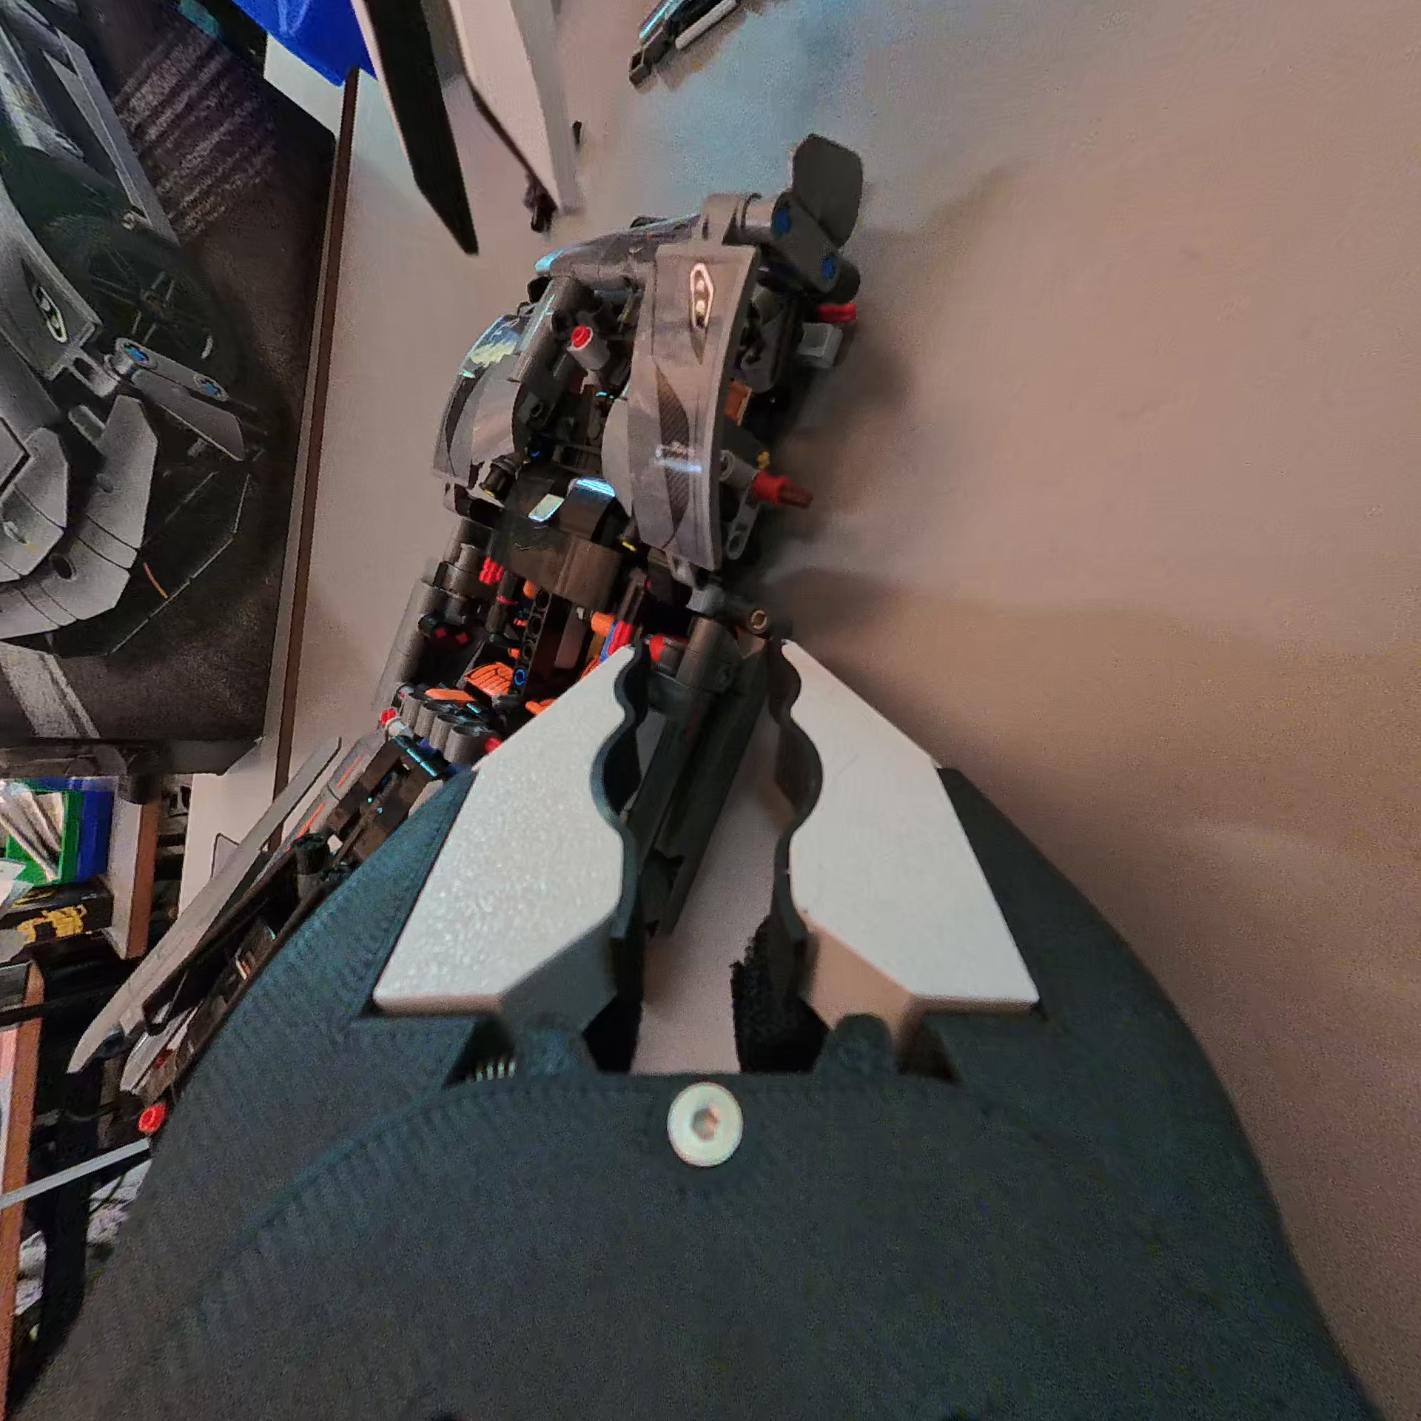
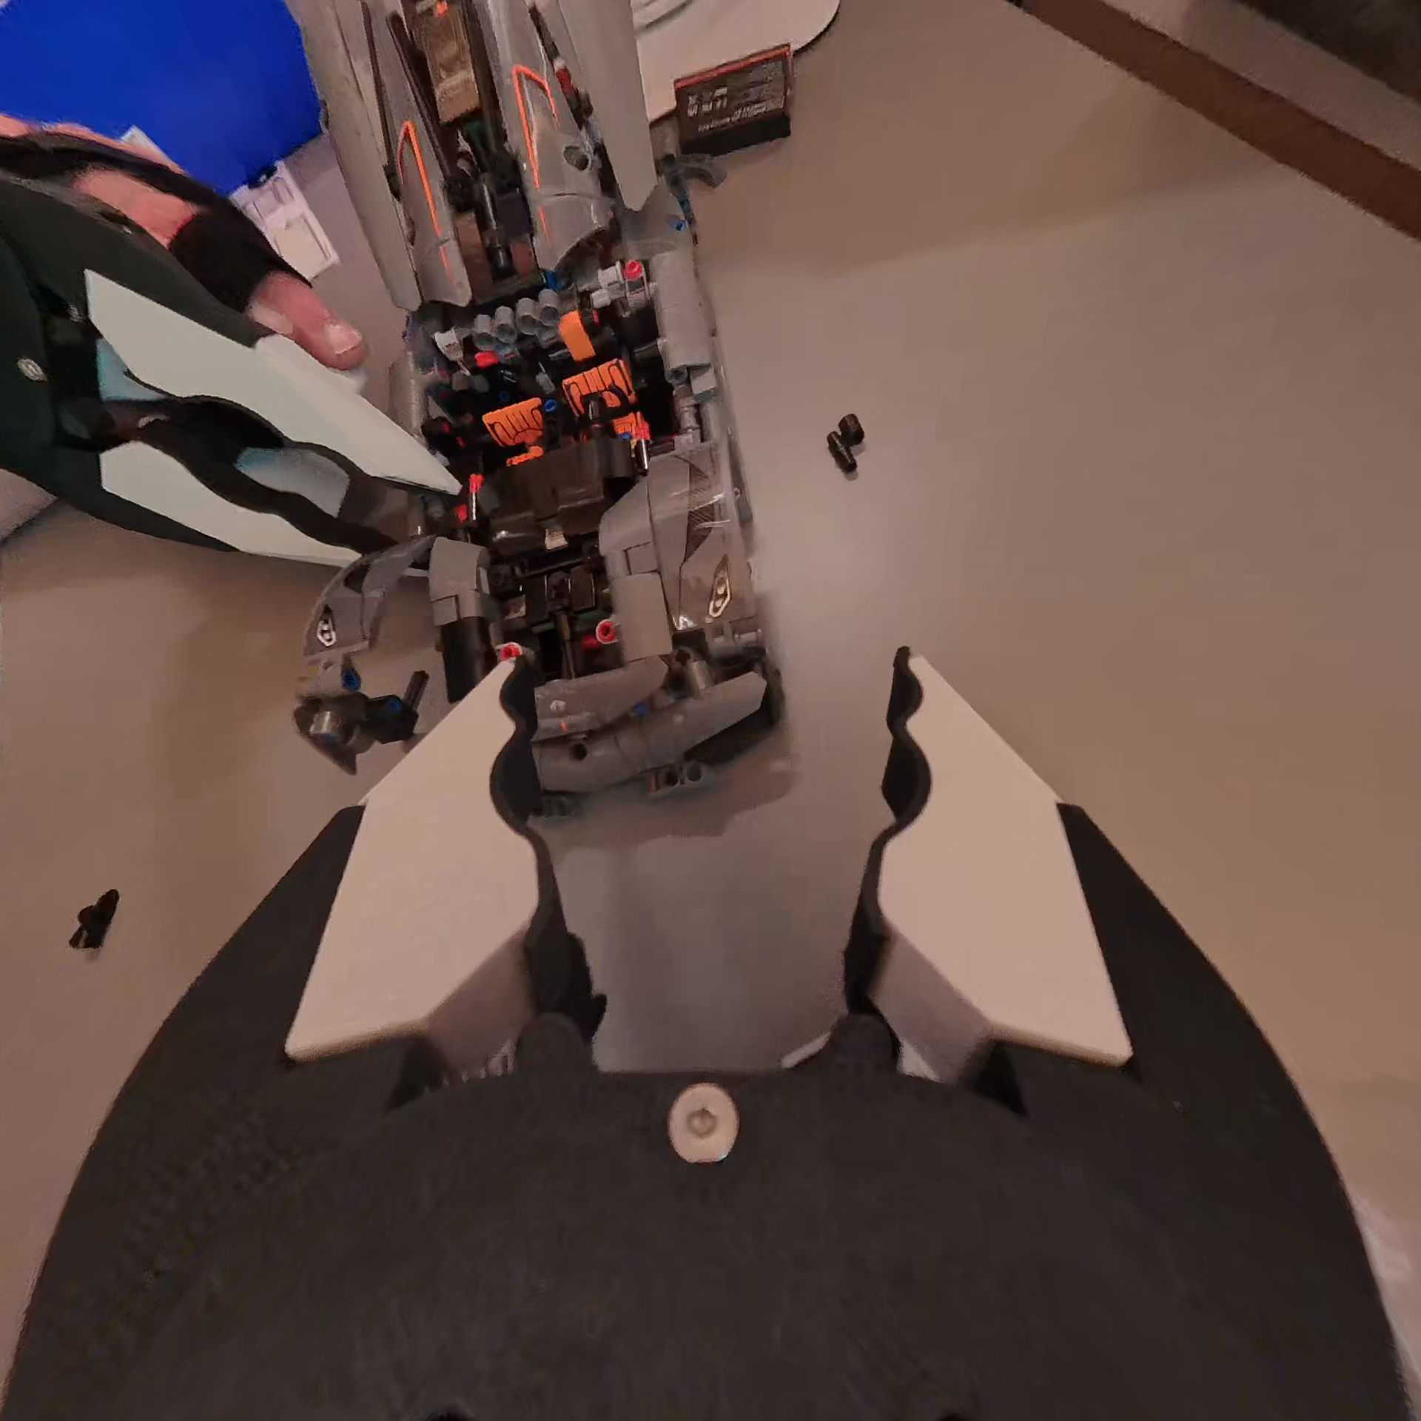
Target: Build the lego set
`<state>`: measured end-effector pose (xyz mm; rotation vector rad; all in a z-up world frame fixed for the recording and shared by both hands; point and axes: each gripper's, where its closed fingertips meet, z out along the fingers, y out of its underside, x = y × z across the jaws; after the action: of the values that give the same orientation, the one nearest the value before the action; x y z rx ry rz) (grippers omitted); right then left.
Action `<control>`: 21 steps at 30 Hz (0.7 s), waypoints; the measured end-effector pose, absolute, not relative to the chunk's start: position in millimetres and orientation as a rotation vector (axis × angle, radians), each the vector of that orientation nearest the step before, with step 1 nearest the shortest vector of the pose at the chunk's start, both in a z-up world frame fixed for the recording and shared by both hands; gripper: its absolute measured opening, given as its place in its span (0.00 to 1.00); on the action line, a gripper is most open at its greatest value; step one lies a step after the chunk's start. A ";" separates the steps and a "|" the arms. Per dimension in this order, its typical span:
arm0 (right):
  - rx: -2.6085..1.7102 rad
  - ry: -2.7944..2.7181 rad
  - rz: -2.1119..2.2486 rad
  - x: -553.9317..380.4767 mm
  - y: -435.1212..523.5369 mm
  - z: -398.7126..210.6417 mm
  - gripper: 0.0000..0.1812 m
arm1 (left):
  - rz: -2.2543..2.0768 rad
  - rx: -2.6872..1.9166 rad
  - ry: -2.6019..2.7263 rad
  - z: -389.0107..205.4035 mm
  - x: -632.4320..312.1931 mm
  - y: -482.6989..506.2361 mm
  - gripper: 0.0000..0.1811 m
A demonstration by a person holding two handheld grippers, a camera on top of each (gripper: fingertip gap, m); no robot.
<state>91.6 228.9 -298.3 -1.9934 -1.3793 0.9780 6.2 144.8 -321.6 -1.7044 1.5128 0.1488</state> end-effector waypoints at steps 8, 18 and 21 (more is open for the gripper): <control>-2.002 -1.619 1.119 83.0 190.5 -317.5 0.36 | 0.088 -1.752 1.546 -321.5 -5.2 139.1 0.12; -2.018 -1.729 1.178 71.9 97.1 -317.7 0.35 | -0.167 -1.974 1.641 -320.4 -45.2 92.1 0.14; -2.012 -1.729 1.176 60.8 61.6 -318.2 0.36 | -0.228 -2.056 1.646 -319.7 -62.1 74.5 0.16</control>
<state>60.8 61.6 -318.2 -2.0120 -1.7288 1.1758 -62.1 74.5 -319.7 -2.0560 1.6462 -0.2279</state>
